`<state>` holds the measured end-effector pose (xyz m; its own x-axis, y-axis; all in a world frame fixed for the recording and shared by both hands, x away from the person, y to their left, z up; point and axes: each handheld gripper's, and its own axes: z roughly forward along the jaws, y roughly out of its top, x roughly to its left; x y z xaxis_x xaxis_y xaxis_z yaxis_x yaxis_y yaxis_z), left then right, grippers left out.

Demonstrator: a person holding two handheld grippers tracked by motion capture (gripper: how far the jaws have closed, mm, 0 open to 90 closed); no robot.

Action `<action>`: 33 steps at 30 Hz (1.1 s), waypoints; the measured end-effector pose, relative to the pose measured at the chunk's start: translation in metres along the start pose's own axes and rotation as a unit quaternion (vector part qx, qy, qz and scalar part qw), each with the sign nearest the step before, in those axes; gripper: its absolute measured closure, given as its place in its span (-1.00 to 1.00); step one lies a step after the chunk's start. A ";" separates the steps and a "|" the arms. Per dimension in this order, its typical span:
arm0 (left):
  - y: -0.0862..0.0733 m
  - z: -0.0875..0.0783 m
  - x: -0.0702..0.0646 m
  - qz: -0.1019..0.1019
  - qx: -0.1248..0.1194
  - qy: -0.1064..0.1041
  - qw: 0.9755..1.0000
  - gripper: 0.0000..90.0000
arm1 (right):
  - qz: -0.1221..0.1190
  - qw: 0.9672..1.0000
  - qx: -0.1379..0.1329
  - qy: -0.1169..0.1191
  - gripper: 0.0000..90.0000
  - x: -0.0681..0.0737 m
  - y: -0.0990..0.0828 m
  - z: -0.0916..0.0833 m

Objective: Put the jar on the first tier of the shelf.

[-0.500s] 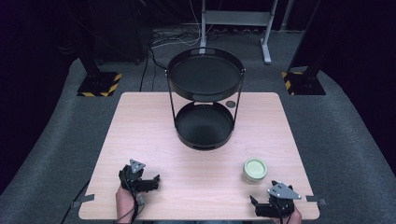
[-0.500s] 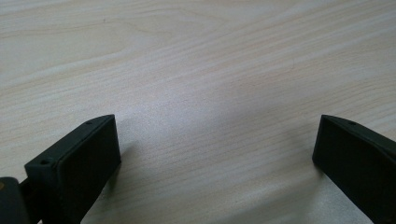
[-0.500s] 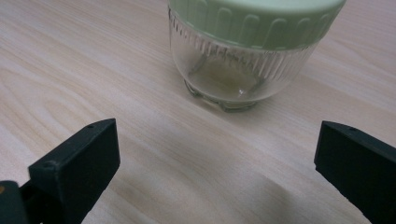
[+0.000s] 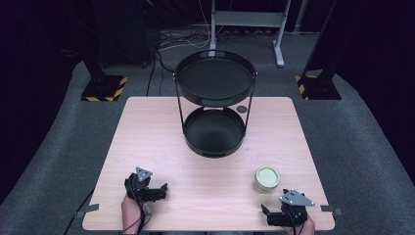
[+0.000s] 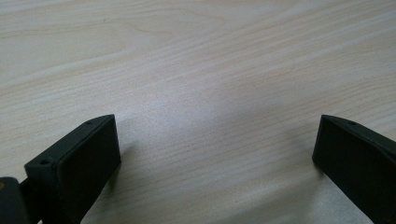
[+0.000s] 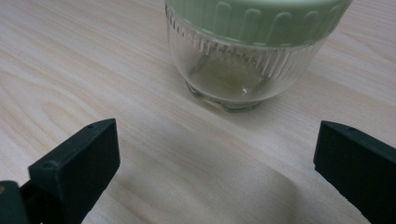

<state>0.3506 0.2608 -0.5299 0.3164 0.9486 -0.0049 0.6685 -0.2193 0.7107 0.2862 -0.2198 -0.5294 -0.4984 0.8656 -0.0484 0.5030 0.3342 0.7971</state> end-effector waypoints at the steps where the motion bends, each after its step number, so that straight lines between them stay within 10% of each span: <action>1: 0.000 0.000 0.000 0.000 0.000 0.000 1.000 -0.99 | 0.000 1.000 -0.001 -0.001 -1.00 0.000 0.000 0.000; 33: 0.000 0.000 0.000 0.000 0.000 0.001 1.000 -0.99 | -0.003 1.000 0.018 -0.017 -1.00 0.004 0.014 0.000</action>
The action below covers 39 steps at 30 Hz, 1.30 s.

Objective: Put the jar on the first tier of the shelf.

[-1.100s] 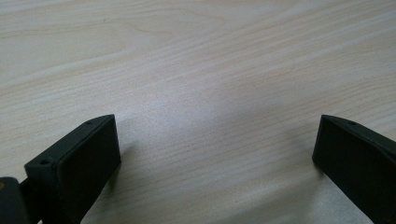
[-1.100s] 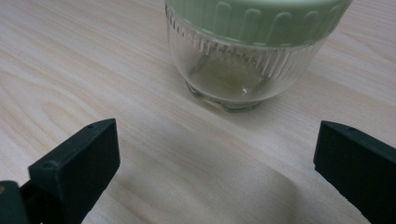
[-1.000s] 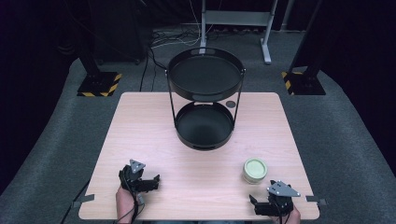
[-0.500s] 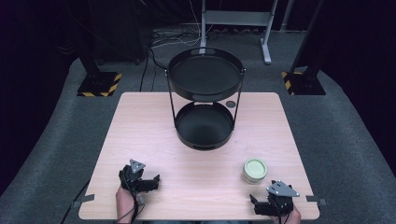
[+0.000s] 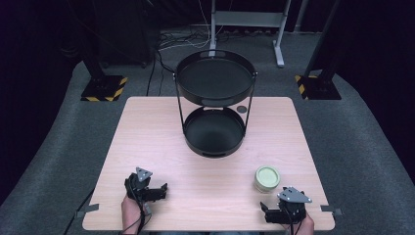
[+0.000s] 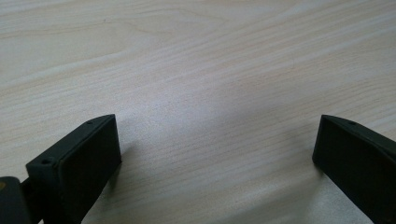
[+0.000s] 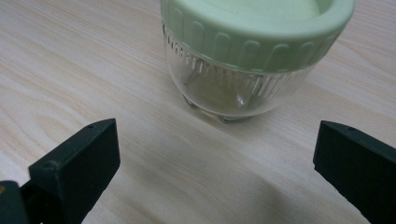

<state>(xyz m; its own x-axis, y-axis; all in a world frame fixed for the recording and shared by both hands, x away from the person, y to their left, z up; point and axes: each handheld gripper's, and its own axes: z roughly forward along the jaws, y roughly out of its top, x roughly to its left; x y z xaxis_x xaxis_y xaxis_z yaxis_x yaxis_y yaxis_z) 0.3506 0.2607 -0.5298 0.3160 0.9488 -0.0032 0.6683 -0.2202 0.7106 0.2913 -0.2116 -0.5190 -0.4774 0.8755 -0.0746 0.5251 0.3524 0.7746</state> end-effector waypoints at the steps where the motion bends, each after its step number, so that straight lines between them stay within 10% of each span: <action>1: 0.000 0.000 0.000 0.000 0.000 0.000 1.000 -0.99 | 0.000 1.000 0.000 0.000 -1.00 0.000 0.001 0.000; 39: 0.000 0.000 0.000 0.000 0.000 0.000 1.000 -0.99 | -0.016 1.000 -0.004 -0.006 -1.00 -0.008 0.045 0.018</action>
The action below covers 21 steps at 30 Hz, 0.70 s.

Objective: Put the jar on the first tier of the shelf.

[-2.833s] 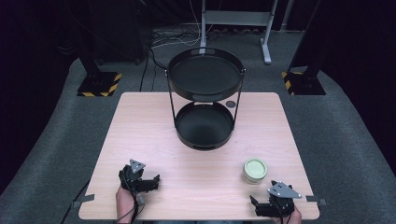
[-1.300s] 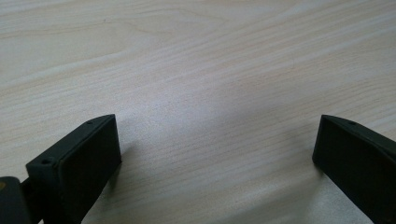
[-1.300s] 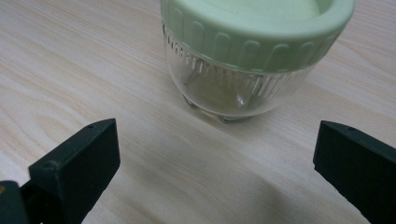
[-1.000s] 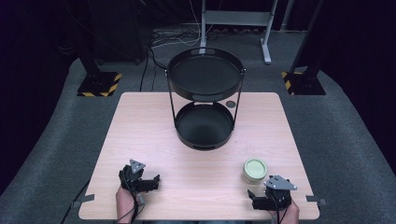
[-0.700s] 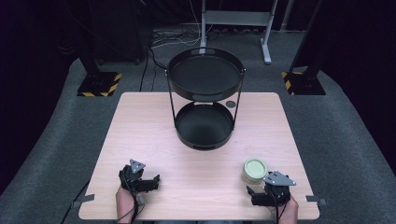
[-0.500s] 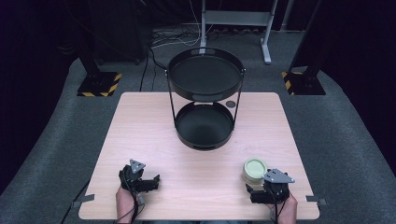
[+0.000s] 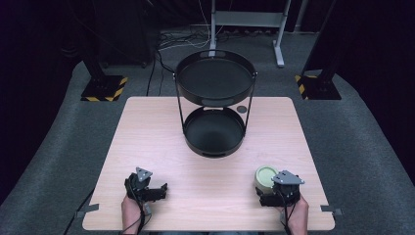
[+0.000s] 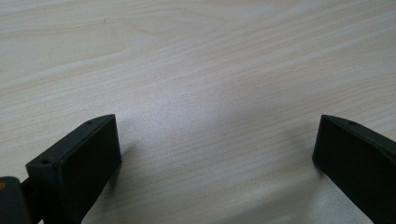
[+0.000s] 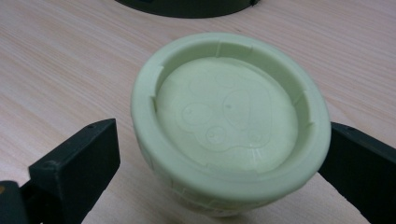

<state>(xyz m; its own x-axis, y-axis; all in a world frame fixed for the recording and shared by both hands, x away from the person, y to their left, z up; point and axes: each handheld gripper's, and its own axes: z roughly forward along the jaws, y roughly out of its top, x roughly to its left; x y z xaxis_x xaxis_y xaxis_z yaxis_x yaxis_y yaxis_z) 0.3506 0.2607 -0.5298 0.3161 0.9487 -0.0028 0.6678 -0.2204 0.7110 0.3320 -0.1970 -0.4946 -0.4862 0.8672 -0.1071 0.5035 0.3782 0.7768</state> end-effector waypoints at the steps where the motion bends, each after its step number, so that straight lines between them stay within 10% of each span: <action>1: 0.000 0.000 0.000 0.000 0.000 0.000 1.000 -0.99 | -0.001 1.000 0.001 0.000 -1.00 0.000 0.001 0.001; 21: 0.000 0.000 0.000 0.000 0.000 0.000 1.000 -0.99 | 0.010 1.000 0.016 0.011 -1.00 -0.007 0.012 0.018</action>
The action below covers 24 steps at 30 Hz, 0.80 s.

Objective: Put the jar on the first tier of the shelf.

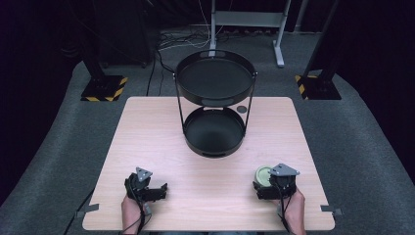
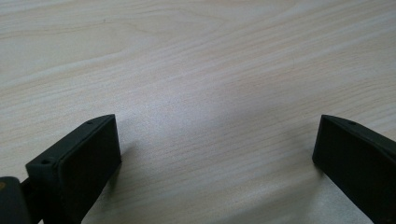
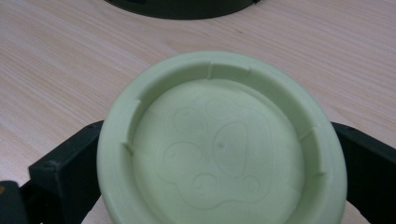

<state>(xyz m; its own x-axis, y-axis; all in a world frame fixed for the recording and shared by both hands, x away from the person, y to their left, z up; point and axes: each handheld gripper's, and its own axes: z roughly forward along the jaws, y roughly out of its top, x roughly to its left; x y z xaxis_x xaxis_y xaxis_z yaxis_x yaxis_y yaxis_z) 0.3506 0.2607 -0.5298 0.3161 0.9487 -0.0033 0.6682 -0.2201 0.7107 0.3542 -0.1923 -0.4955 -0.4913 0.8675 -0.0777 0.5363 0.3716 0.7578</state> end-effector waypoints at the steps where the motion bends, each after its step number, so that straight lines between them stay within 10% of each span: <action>1: 0.000 0.000 0.000 0.000 0.000 0.000 1.000 -0.99 | 0.001 1.000 0.000 0.001 -1.00 0.000 0.000 0.000; 24: 0.000 0.000 0.000 0.000 0.000 0.000 1.000 -0.99 | 0.024 1.000 0.000 0.018 -0.77 -0.004 0.003 0.002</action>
<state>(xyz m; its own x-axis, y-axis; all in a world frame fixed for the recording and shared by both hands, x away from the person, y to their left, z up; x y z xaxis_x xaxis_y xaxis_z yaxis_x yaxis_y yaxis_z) 0.3506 0.2607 -0.5299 0.3160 0.9487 -0.0034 0.6681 -0.2200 0.7109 0.3594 -0.1935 -0.4942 -0.4892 0.8720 -0.0183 0.5596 0.3299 0.7603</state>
